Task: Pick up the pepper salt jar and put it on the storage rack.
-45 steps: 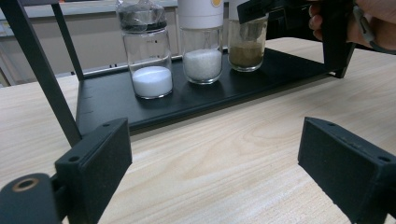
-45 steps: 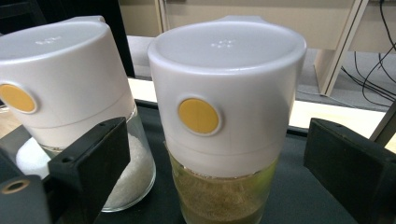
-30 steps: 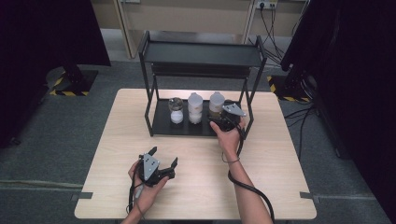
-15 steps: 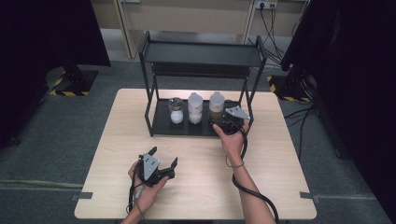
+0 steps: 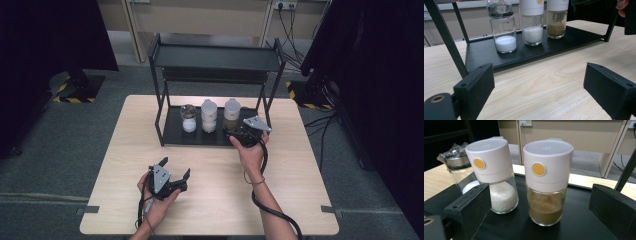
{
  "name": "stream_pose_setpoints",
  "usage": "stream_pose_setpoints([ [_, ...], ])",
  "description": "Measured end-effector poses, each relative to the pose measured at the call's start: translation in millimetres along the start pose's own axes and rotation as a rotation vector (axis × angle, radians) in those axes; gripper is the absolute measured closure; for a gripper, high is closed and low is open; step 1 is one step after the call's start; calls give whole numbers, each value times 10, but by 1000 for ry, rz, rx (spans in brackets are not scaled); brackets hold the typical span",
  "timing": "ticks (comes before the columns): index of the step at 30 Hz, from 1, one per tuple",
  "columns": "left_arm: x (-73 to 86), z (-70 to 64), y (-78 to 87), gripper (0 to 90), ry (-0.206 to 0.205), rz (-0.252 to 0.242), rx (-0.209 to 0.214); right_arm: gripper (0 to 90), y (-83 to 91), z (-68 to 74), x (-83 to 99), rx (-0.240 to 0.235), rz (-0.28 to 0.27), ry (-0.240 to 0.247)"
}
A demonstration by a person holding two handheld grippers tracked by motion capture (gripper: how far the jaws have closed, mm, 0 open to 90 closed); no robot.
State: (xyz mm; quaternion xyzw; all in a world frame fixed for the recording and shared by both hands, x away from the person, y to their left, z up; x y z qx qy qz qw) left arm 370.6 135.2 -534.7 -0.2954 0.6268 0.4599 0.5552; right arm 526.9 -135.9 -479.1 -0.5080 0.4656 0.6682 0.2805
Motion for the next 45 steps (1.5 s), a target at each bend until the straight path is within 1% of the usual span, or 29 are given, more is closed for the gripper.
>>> stream_pose_setpoints([
  [8,0,0,0,93,0,1,0,44,58,27,-3,-15,-5,-1],
  [9,0,0,0,93,0,0,0,44,73,40,-2,-19,-4,7],
  [17,0,-1,0,93,-2,-1,0,44,141,63,12,-35,-7,2],
  [18,0,0,1,93,0,-1,0,44,161,67,25,-46,-2,-6],
  [31,0,0,1,93,0,-2,-1,44,320,74,112,-70,0,2],
  [34,0,-2,0,93,-3,0,-2,44,356,66,129,-76,2,-10],
  [45,0,-3,2,93,-4,-2,-2,44,453,53,182,-82,-1,-11],
])
Point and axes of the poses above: each handheld gripper's, and its own axes: y roughly backward along the jaws, x roughly out of its underside, z roughly to its left, the point moved 3 cm from there along -y, roughly forward along the jaws, and after that the axes turned 2 degrees about z, right-handed, at the moved point
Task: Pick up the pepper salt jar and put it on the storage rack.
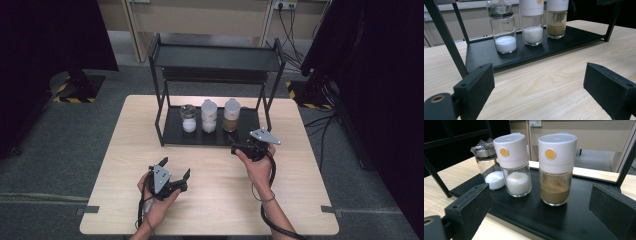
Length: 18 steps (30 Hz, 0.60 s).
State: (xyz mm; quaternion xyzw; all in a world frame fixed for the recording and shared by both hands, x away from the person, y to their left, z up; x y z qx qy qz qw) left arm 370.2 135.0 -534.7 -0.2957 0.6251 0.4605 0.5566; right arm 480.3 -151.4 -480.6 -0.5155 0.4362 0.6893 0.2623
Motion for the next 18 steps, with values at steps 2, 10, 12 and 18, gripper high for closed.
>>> stream_pose_setpoints([
  [2,0,0,0,93,0,0,0,44,18,-3,19,0,1,-1],
  [10,0,0,0,93,0,0,-1,44,93,-9,93,1,5,7],
  [12,0,0,-1,93,-1,0,-1,44,129,-2,116,-1,5,9],
  [18,0,0,1,93,0,-1,-1,44,186,3,140,-2,2,10],
])
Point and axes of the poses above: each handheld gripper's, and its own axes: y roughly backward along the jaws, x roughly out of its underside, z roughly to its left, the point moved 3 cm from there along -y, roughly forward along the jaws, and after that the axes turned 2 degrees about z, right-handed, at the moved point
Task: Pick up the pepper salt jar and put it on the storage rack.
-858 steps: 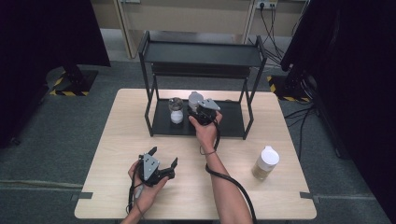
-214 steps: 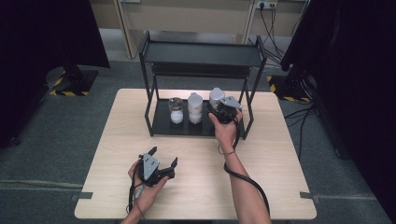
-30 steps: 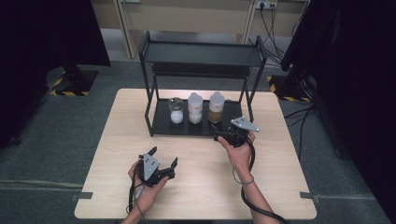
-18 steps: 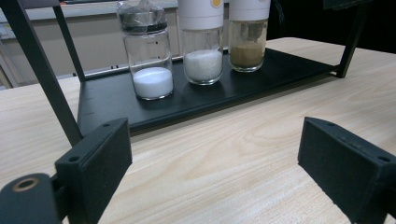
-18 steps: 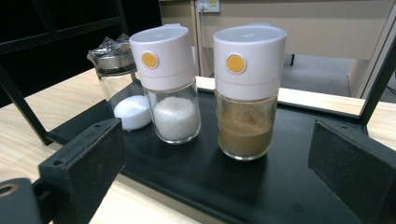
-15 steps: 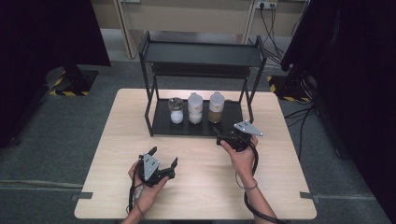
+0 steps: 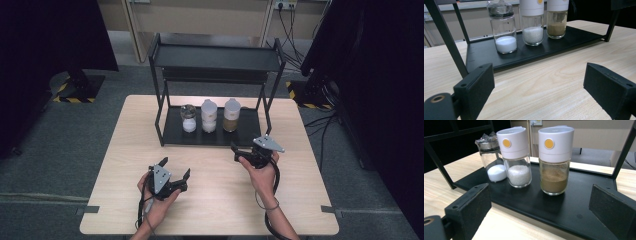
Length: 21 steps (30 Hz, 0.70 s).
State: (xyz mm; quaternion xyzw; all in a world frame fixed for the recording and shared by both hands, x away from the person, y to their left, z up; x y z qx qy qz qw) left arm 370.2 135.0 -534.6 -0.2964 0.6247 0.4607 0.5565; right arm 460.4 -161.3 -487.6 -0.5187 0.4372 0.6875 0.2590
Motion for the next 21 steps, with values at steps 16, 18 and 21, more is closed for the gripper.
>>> stream_pose_setpoints([
  [16,0,-1,0,93,-1,0,-1,42,159,30,90,3,1,36],
  [18,0,-1,1,93,-1,-1,-1,41,168,30,98,4,1,37],
  [21,0,-2,0,93,-2,0,-1,41,203,34,130,3,5,36],
])
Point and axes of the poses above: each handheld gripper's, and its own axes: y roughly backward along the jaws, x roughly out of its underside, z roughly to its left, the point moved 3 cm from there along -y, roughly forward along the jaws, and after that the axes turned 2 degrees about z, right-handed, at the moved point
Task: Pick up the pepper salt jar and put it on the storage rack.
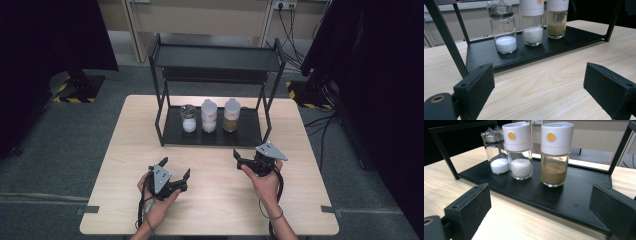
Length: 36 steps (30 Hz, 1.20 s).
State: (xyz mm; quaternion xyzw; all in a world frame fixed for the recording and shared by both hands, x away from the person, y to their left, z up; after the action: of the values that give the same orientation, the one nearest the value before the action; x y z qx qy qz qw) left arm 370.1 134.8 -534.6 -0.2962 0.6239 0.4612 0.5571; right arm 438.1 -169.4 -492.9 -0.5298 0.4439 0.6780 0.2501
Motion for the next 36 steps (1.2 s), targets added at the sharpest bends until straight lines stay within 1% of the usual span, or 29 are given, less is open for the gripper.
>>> stream_pose_setpoints([
  [2,0,0,0,93,0,0,0,42,18,-2,17,-6,1,-2],
  [13,0,0,0,93,0,0,-1,42,120,-38,122,5,1,-7],
  [23,0,-3,2,93,-3,0,-4,41,264,-85,200,12,-12,-10],
  [36,0,-3,1,93,-3,0,-4,42,378,-61,282,3,-17,-7],
])
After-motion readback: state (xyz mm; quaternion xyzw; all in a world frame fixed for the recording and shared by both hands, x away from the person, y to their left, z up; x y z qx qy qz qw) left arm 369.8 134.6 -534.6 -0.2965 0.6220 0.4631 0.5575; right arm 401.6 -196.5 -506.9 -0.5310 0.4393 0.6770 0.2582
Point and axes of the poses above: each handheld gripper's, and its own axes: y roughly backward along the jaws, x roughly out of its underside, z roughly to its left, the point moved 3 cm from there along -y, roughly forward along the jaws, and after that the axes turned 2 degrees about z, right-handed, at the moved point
